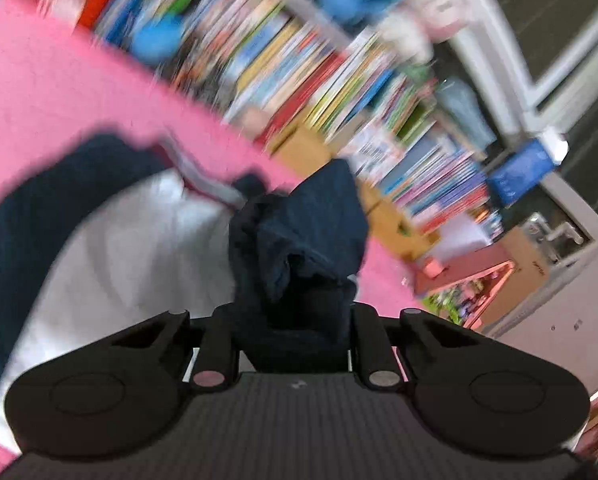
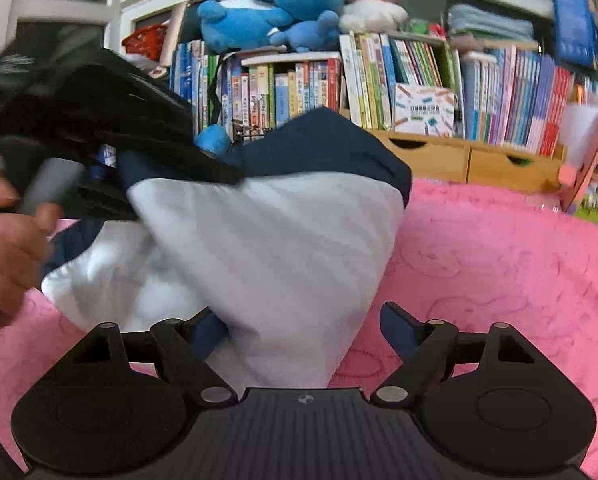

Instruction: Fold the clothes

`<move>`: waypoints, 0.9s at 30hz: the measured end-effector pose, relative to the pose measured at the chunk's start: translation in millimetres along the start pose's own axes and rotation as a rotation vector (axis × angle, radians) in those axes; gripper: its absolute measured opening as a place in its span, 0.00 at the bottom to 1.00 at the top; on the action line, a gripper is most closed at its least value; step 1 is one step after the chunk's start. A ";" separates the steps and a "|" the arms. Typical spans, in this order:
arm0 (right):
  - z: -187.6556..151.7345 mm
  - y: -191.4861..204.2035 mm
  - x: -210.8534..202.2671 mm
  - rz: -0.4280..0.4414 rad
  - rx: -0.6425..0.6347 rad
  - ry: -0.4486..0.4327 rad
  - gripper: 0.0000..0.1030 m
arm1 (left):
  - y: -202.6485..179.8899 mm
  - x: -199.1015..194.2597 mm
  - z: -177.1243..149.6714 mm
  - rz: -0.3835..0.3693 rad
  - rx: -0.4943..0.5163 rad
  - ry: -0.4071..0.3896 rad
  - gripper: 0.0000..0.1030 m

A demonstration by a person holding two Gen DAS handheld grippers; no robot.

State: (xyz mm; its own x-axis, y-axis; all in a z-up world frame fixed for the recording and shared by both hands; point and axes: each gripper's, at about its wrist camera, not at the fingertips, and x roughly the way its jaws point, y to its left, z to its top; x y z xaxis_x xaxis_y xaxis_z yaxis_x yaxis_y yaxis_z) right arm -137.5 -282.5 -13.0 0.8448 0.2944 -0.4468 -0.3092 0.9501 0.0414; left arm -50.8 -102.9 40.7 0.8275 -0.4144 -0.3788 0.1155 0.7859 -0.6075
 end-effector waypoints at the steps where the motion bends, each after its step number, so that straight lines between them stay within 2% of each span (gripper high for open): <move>1: 0.2 -1.2 -0.1 0.000 0.012 0.002 0.84 | -5.5 -0.2 -3.9 -0.001 0.034 0.012 0.29; 2: 0.5 -1.6 0.1 -0.003 0.017 0.005 0.84 | -10.3 1.8 -7.7 -0.004 0.053 0.036 0.39; 3: 0.8 -1.8 0.4 -0.008 0.020 0.009 0.84 | -9.1 8.8 -11.7 -0.011 0.037 0.071 0.68; 4: 1.2 -2.0 0.7 -0.012 0.024 0.012 0.84 | -5.7 17.5 -15.6 -0.020 0.010 0.110 0.84; 5: 1.2 -1.3 0.6 -0.016 0.020 0.013 0.84 | -3.0 25.5 -18.2 -0.005 -0.004 0.128 0.84; 6: 1.1 -0.4 0.4 -0.019 0.015 0.013 0.84 | -0.4 33.2 -20.2 0.020 -0.014 0.138 0.79; 7: 1.0 0.5 0.3 -0.023 0.010 0.014 0.84 | 1.3 35.9 -19.0 0.029 -0.023 0.134 0.62; 10: 1.2 3.5 0.4 -0.040 -0.003 0.012 0.84 | 5.8 38.2 -11.6 0.039 -0.051 0.104 0.25; 12: 1.4 5.2 1.2 -0.047 -0.013 0.015 0.84 | 7.6 32.4 -5.1 0.041 -0.056 0.068 0.16; 15: 2.0 6.0 2.2 -0.051 -0.019 0.013 0.85 | 7.3 4.9 9.1 0.032 -0.027 -0.028 0.11; 19: 2.1 11.3 2.1 -0.065 -0.051 0.013 0.88 | 5.7 -47.9 34.1 0.073 0.060 -0.200 0.11; 20: 1.9 14.0 2.0 -0.061 -0.068 0.014 0.89 | 8.0 -56.9 33.4 0.101 0.075 -0.221 0.11; 23: 0.7 23.0 1.4 -0.063 -0.123 0.015 0.92 | 21.8 -75.5 25.5 0.198 0.095 -0.245 0.11; 27: -1.2 34.3 2.5 -0.087 -0.199 0.010 0.95 | 66.1 -74.2 11.9 0.297 0.012 -0.171 0.13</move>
State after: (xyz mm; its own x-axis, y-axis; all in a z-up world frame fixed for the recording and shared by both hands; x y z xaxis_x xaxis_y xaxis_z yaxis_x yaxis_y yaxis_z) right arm -146.5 -249.3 -13.8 0.8678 0.2102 -0.4503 -0.3163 0.9325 -0.1744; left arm -98.1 -14.7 36.9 0.9058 -0.0842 -0.4152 -0.1392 0.8664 -0.4795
